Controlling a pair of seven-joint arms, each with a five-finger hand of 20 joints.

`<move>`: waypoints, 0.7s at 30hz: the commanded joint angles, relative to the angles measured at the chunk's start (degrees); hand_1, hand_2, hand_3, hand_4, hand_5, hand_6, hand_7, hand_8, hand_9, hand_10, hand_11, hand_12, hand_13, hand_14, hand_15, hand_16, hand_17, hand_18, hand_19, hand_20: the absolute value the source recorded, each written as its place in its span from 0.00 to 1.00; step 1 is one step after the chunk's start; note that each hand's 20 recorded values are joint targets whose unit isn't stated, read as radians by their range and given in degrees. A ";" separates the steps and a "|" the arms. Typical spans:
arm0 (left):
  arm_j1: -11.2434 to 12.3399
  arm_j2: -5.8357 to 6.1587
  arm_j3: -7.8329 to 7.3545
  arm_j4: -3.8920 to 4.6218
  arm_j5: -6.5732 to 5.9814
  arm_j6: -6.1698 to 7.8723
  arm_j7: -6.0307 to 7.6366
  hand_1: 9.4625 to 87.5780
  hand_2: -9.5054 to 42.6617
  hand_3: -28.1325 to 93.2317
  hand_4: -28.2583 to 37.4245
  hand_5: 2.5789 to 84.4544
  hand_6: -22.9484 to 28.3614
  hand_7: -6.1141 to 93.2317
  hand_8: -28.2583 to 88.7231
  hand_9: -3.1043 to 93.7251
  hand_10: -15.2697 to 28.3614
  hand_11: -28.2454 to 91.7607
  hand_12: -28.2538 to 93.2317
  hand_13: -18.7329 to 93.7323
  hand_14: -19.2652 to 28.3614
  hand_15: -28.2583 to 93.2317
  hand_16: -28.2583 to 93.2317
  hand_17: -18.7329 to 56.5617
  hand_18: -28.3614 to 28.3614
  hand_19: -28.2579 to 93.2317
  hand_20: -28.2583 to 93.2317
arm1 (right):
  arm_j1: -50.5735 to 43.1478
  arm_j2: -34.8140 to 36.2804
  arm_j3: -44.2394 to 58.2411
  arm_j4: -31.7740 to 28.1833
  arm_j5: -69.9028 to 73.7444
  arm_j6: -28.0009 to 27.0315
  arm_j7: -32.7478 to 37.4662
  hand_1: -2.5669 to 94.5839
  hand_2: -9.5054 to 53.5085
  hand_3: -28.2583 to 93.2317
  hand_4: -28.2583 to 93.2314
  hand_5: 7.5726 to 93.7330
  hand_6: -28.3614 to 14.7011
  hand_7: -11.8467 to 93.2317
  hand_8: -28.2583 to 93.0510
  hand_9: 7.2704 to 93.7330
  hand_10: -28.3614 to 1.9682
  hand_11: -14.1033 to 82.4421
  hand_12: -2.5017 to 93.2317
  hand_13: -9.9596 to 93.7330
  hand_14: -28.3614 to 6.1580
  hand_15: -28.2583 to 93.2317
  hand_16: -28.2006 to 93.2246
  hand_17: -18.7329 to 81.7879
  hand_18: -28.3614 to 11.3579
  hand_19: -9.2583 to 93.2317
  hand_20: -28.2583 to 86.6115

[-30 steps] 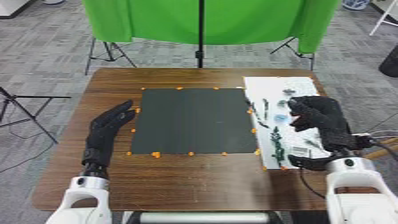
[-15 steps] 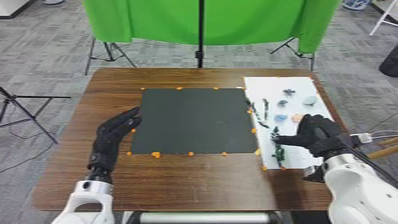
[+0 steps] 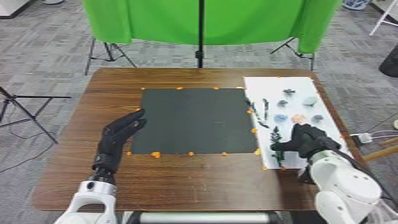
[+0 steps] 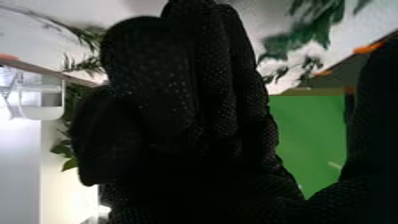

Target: Arrange flowers

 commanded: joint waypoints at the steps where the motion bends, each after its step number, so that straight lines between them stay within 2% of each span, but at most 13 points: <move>1: 0.66 -0.37 0.30 0.17 0.05 -0.44 -1.00 0.26 0.15 0.74 0.18 0.55 0.53 0.17 0.19 0.51 0.67 0.39 0.32 0.48 0.75 0.35 0.25 0.31 0.72 0.32 0.40 | 0.66 0.35 -3.85 1.39 -3.05 -0.88 0.55 0.38 0.00 0.57 0.13 0.88 0.56 0.31 0.18 0.97 0.46 0.44 0.26 1.00 0.71 0.63 0.44 0.89 0.58 0.93 0.57; 4: 0.42 -0.35 0.40 0.26 0.02 -0.52 -1.05 0.26 0.15 0.74 0.18 0.55 0.53 0.17 0.19 0.51 0.67 0.39 0.32 0.48 0.75 0.35 0.25 0.31 0.72 0.32 0.40 | 1.65 0.20 -5.92 2.69 -4.40 -1.04 0.51 0.40 0.00 0.58 0.14 0.89 0.56 0.31 0.18 0.97 0.47 0.45 0.26 1.00 0.71 0.64 0.44 0.89 0.58 0.94 0.58; 8: 0.36 -0.24 0.41 0.19 0.03 -0.49 -1.15 0.25 0.15 0.74 0.18 0.55 0.53 0.17 0.19 0.51 0.67 0.39 0.32 0.47 0.75 0.35 0.25 0.31 0.72 0.31 0.40 | 1.81 -0.44 -7.76 4.31 -5.28 0.61 0.82 0.44 0.00 0.66 0.19 0.90 0.58 0.34 0.18 0.98 0.50 0.47 0.27 1.00 0.73 0.67 0.44 0.89 0.56 0.97 0.58; 9: 0.31 -0.28 0.33 0.22 0.01 -0.50 -1.28 0.25 0.15 0.74 0.18 0.55 0.53 0.17 0.19 0.51 0.67 0.39 0.32 0.47 0.75 0.35 0.25 0.30 0.72 0.31 0.40 | 1.79 -0.53 -8.26 4.88 -5.75 1.76 0.58 0.47 0.00 0.66 0.21 0.90 0.59 0.33 0.28 0.99 0.51 0.48 0.27 1.00 0.74 0.68 0.44 0.89 0.55 0.98 0.59; 11: 0.26 -0.34 0.23 0.22 -0.10 -0.46 -1.57 0.25 0.15 0.74 0.17 0.55 0.53 0.17 0.19 0.51 0.67 0.39 0.32 0.47 0.75 0.35 0.25 0.30 0.72 0.31 0.40 | 1.54 -0.89 -8.50 5.50 -5.57 3.04 0.36 0.55 0.00 0.63 0.26 0.91 0.60 0.34 0.39 1.00 0.53 0.52 0.27 1.00 0.75 0.72 0.44 0.89 0.53 1.00 0.60; 15: 0.47 -0.04 -0.27 0.29 -0.28 -0.38 -1.88 0.25 0.16 0.74 0.17 0.55 0.53 0.17 0.19 0.50 0.67 0.39 0.32 0.47 0.75 0.35 0.25 0.29 0.73 0.31 0.40 | 0.78 -1.73 -7.14 5.38 -3.05 5.82 0.43 0.58 0.00 0.67 0.26 0.92 0.62 0.36 0.41 1.00 0.55 0.56 0.27 1.00 0.76 0.76 0.43 0.91 0.51 1.00 0.66; 17: 0.56 0.41 -0.81 0.43 -0.64 -0.44 -2.00 0.25 0.16 0.74 0.17 0.55 0.53 0.17 0.19 0.50 0.67 0.39 0.33 0.47 0.76 0.35 0.25 0.29 0.73 0.31 0.40 | 0.24 -2.12 -5.65 3.99 -2.41 7.44 0.75 0.58 0.00 0.68 0.26 0.92 0.63 0.37 0.42 1.00 0.55 0.58 0.26 1.00 0.76 0.77 0.43 0.91 0.51 1.00 0.68; 19: 0.92 0.95 -1.63 0.57 -1.30 0.11 -1.97 0.25 0.16 0.74 0.17 0.55 0.53 0.17 0.19 0.50 0.67 0.39 0.33 0.47 0.76 0.35 0.25 0.29 0.73 0.31 0.40 | 0.40 -2.32 -4.30 2.11 -0.26 9.63 1.08 0.58 0.00 0.68 0.26 0.92 0.63 0.38 0.43 1.00 0.56 0.59 0.26 1.00 0.76 0.78 0.43 0.91 0.51 1.00 0.69; 21: 1.24 1.56 -2.60 0.94 -2.91 0.84 -1.73 0.25 0.16 0.74 0.17 0.55 0.53 0.17 0.19 0.50 0.67 0.39 0.33 0.47 0.76 0.35 0.25 0.29 0.73 0.31 0.40 | 0.95 -2.18 -3.30 0.19 0.08 11.51 0.63 0.58 0.00 0.69 0.27 0.92 0.62 0.38 0.43 1.00 0.56 0.60 0.26 1.00 0.76 0.79 0.42 0.91 0.50 1.00 0.71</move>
